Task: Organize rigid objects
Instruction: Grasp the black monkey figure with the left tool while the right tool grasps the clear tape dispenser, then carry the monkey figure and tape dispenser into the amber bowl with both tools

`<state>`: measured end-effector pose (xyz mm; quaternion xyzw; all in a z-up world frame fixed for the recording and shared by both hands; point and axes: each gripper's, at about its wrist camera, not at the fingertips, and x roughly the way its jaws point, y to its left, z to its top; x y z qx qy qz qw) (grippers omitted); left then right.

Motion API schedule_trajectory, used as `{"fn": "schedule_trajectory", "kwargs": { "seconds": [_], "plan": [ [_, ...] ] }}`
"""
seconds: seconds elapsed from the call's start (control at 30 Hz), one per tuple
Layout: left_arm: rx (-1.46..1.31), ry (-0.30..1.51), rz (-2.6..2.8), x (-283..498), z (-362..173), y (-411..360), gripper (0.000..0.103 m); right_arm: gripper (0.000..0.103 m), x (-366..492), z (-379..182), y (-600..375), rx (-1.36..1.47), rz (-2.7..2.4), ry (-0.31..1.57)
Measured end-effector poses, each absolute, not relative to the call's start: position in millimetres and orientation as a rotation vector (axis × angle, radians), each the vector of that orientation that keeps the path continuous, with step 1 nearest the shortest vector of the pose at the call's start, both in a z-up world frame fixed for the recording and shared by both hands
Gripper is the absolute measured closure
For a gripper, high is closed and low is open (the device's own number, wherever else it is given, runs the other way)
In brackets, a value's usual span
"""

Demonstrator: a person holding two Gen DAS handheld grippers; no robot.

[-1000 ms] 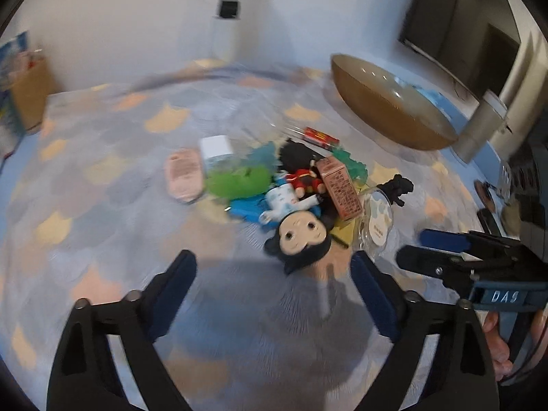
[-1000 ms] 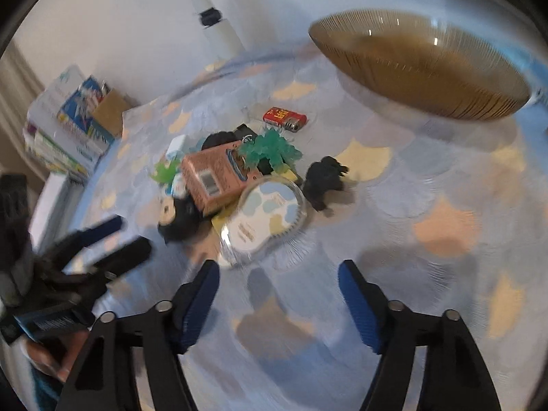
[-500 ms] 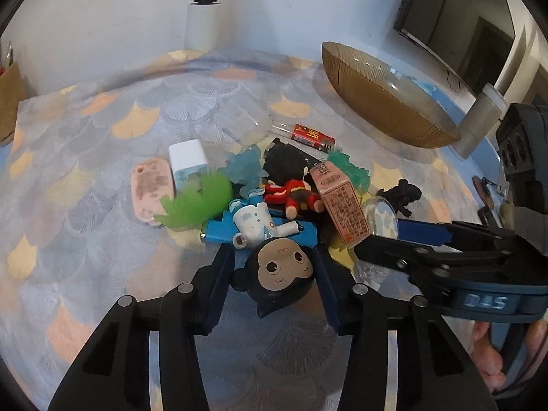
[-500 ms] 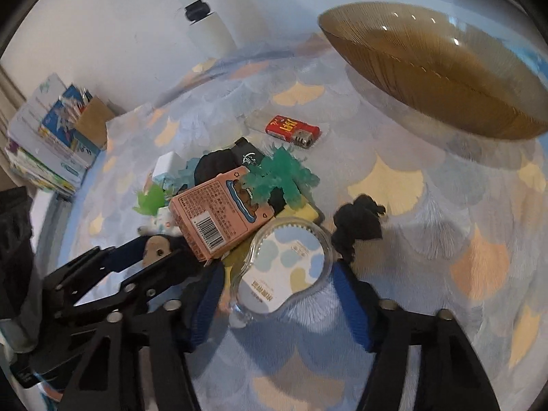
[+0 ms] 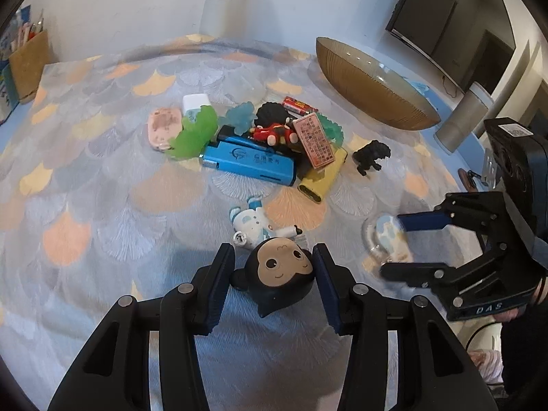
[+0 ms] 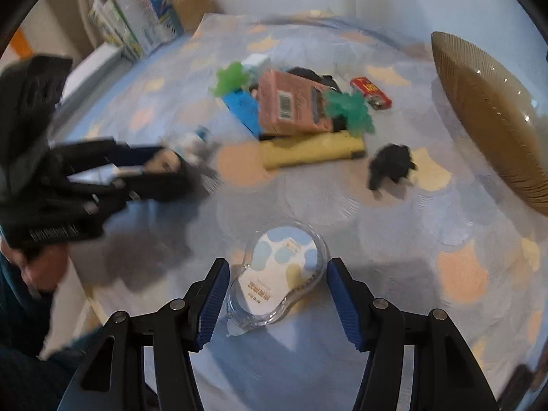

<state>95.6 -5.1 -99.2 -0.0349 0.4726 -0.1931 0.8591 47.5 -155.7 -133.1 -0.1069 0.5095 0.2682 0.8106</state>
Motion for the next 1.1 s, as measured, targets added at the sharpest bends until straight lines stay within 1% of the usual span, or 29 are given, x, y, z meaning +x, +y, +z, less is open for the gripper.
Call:
{"fn": "schedule_trajectory", "kwargs": {
  "seconds": [0.03,0.07,0.1,0.13,0.2,0.27,0.33,0.37,0.4,0.43,0.47,0.5,0.67,0.77,0.93,1.1],
  "plan": [
    [-0.071,0.999,-0.394,95,-100,-5,0.05,0.036,48,-132,-162,-0.223,0.546,1.087],
    [-0.067,1.002,-0.383,93,-100,-6,0.048,0.032,49,-131,-167,-0.204,0.526,1.088],
    [-0.061,0.999,-0.372,90,-99,-5,0.046,0.031,48,-129,-174,-0.167,0.52,1.086],
    [-0.059,0.998,-0.368,87,-100,-5,0.04,0.031,47,-127,-179,-0.115,0.525,1.083],
    [-0.067,0.998,-0.36,84,-100,-4,0.032,0.031,43,-130,-183,-0.025,0.538,1.091],
    [-0.071,0.996,-0.339,84,-101,-4,0.032,0.031,42,-135,-177,0.015,0.508,1.095],
    [-0.06,0.985,-0.307,88,-101,-8,0.032,0.031,42,-136,-166,-0.013,0.436,1.071],
    [-0.051,0.985,-0.292,90,-101,-10,0.033,0.035,38,-136,-160,-0.031,0.407,1.058],
    [-0.042,0.986,-0.281,92,-103,-13,0.036,0.038,38,-136,-153,-0.063,0.37,1.042],
    [-0.036,0.987,-0.277,94,-104,-15,0.049,0.05,36,-135,-148,-0.096,0.352,1.029],
    [-0.038,0.99,-0.275,96,-106,-17,0.054,0.055,36,-138,-142,-0.132,0.342,1.012],
    [-0.031,0.979,-0.258,95,-106,-18,0.056,0.055,33,-137,-141,-0.154,0.347,0.999],
    [-0.016,0.959,-0.254,88,-100,-24,0.056,0.055,27,-131,-157,-0.12,0.431,0.968],
    [-0.045,0.912,-0.301,81,-83,-31,0.056,0.055,26,-114,-178,-0.136,0.416,0.926],
    [-0.002,0.772,-0.356,87,-29,-65,0.056,0.055,44,-64,-235,-0.11,0.359,0.829],
    [0.009,0.649,-0.408,140,30,-114,0.056,0.055,85,-11,-291,-0.083,0.257,0.731]
  ]
}}
